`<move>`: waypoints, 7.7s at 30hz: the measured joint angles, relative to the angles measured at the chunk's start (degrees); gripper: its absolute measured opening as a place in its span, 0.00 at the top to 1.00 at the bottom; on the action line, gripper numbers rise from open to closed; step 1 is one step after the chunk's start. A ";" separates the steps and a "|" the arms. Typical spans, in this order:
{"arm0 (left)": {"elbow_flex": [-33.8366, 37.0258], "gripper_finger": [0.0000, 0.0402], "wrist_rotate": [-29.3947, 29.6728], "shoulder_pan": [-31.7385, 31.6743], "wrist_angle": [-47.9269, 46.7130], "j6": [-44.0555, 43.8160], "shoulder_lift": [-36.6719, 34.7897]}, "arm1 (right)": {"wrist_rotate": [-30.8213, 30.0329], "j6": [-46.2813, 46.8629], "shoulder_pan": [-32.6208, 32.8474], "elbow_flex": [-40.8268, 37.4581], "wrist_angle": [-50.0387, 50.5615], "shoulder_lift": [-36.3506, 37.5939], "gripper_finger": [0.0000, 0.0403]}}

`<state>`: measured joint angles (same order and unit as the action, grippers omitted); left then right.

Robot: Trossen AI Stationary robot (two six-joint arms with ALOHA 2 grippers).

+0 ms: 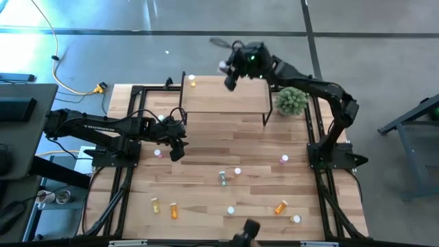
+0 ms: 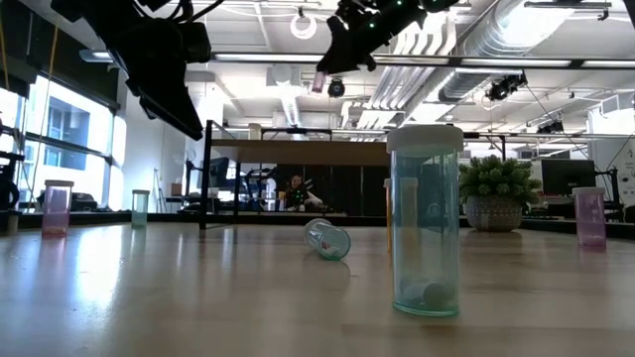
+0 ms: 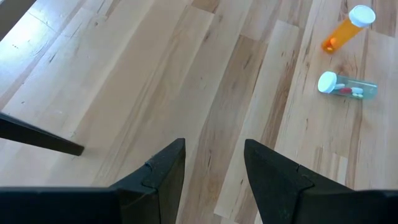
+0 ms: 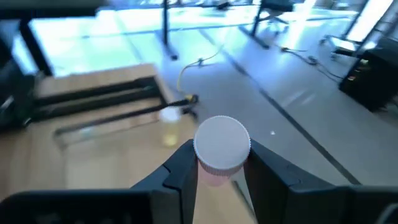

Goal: Pick and place medicine bottles onto shelf by color
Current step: Put the middle pink pill bottle on the shelf, then put the top orange pill bottle on the shelf

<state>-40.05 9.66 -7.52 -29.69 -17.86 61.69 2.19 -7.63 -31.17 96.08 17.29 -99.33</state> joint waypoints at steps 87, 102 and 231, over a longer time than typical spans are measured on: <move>0.00 0.61 -0.06 0.01 1.07 -0.01 0.00 | 3.86 2.66 1.14 2.20 -1.65 -15.00 0.63; 0.00 0.61 -0.14 -0.01 0.70 -0.01 0.02 | 3.88 0.95 2.05 7.21 4.27 -13.33 0.63; 0.02 0.61 11.71 12.00 30.06 -3.15 -0.02 | -22.60 33.48 38.55 -41.75 15.86 39.45 0.63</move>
<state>-40.03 21.38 4.48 0.37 -21.01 61.67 -20.42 25.85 7.37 54.33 33.15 -59.88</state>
